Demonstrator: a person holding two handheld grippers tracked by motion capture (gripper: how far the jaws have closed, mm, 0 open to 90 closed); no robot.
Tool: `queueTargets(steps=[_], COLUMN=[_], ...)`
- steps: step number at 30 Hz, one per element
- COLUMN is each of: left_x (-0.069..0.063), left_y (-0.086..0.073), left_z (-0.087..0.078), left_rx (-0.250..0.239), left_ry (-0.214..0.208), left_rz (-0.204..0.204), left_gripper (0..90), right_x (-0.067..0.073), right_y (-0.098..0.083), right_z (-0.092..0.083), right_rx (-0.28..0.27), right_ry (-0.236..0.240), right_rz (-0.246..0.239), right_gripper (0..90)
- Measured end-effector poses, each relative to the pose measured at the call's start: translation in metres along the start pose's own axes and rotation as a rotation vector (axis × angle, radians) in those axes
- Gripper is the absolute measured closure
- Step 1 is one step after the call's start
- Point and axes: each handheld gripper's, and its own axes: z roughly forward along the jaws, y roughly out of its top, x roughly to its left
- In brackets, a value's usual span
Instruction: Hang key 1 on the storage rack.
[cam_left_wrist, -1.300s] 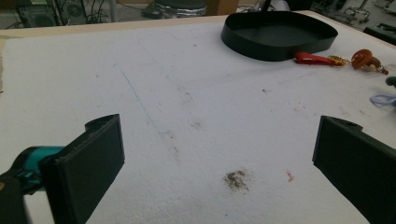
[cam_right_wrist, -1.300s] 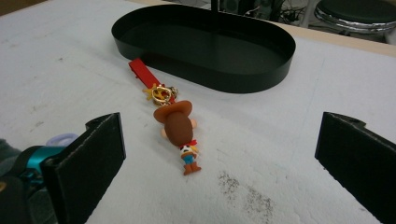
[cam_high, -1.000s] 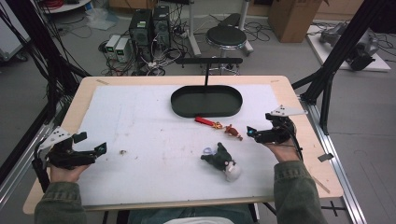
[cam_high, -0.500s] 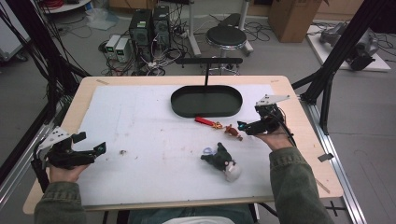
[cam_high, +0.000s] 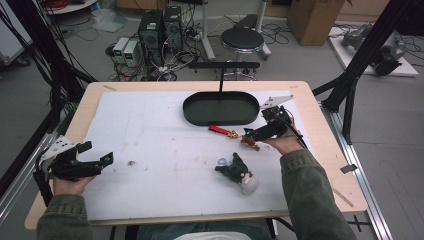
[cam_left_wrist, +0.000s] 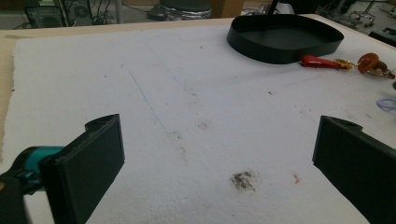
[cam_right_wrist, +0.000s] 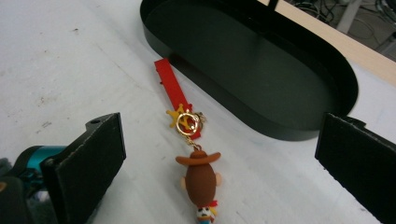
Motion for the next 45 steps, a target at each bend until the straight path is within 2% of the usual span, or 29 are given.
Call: queueTargets(steps=[5, 12, 22, 25, 29, 30, 33, 36, 39, 44, 45], left_x=[0.001, 0.002, 0.002, 0.002, 0.003, 0.003, 0.003, 0.004, 0.004, 0.004, 0.004], left_y=[0.0, 0.0, 0.0, 0.0, -0.001, -0.001, -0.001, -0.001, -0.002, -0.002, -0.002], left_z=[-0.002, -0.002, 0.0, 0.001, 0.001, 0.001, 0.001, 0.002, 0.004, 0.004, 0.004], left_rx=[-0.008, -0.009, 0.009, 0.011, 0.018, 0.016, 0.017, 0.024, 0.037, 0.035, 0.034], left_ry=[0.005, 0.007, 0.009, 0.008, 0.01, 0.009, 0.011, 0.009, 0.003, 0.0, -0.001], left_rz=[-0.008, -0.005, 0.005, 0.004, 0.009, 0.008, 0.009, 0.009, 0.011, 0.011, 0.01], left_gripper=[2.6, 2.6, 2.6, 2.6, 2.5, 2.5, 2.5, 2.6, 2.6, 2.6, 2.6], right_x=[0.003, 0.008, 0.013, 0.014, 0.014, 0.017, 0.016, 0.019, 0.024, 0.03, 0.032], right_y=[0.011, 0.025, 0.028, 0.029, 0.033, 0.039, 0.045, 0.05, 0.054, 0.061, 0.062], right_z=[0.01, 0.026, 0.047, 0.053, 0.057, 0.06, 0.066, 0.077, 0.086, 0.102, 0.104], right_rx=[0.012, 0.044, 0.083, 0.103, 0.121, 0.16, 0.166, 0.196, 0.225, 0.286, 0.298], right_ry=[0.035, 0.047, 0.081, 0.097, 0.106, 0.109, 0.136, 0.139, 0.164, 0.181, 0.194], right_rz=[-0.012, -0.041, -0.056, -0.048, -0.068, -0.103, -0.104, -0.128, -0.143, -0.202, -0.214], right_gripper=[0.6, 0.6, 0.6, 0.6, 0.6, 0.6, 0.7, 0.6, 0.6, 0.9, 3.6])
